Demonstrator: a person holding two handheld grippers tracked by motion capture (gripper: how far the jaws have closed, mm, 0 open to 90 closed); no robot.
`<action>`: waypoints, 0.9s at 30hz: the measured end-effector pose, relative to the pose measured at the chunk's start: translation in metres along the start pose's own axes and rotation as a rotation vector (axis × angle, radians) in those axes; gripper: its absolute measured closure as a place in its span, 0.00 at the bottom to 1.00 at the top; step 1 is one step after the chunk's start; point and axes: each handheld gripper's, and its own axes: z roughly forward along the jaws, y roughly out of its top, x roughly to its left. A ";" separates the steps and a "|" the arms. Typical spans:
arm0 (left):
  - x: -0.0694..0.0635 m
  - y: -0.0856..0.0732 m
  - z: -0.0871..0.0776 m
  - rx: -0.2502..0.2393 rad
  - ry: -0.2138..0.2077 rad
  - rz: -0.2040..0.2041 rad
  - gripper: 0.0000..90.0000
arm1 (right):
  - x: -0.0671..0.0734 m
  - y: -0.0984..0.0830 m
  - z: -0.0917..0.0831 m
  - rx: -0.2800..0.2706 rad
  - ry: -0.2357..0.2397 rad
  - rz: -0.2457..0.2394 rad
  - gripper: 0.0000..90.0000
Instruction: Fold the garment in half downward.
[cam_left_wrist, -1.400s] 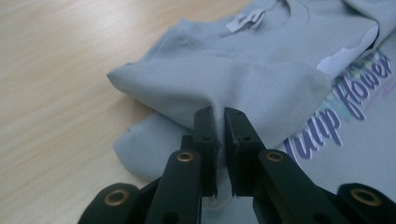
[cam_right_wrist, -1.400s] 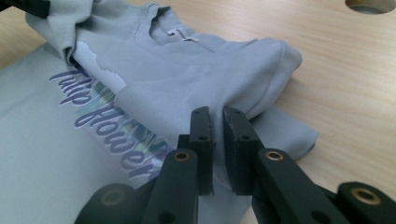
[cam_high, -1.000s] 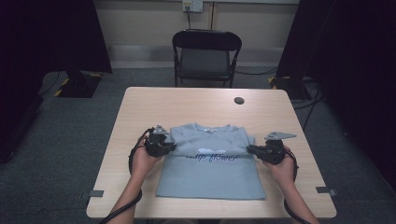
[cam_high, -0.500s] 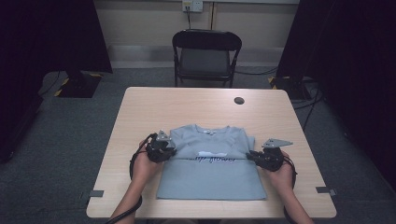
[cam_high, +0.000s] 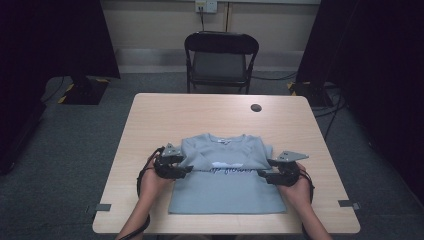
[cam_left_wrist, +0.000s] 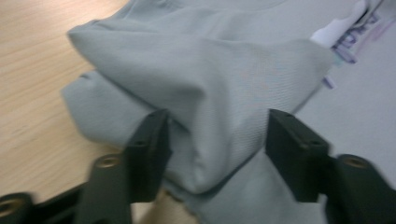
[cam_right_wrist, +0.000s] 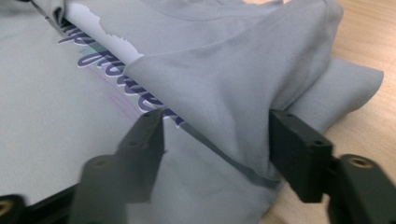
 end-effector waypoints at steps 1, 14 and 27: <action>0.000 0.000 0.000 0.000 0.000 0.000 0.32 | 0.000 0.000 0.000 -0.006 0.005 -0.003 0.31; 0.021 0.031 -0.007 -0.033 0.070 -0.065 0.16 | -0.016 0.026 -0.008 -0.027 -0.057 -0.028 0.21; 0.042 0.070 0.029 -0.026 0.085 -0.112 0.17 | -0.043 0.072 0.027 0.001 -0.106 0.006 0.21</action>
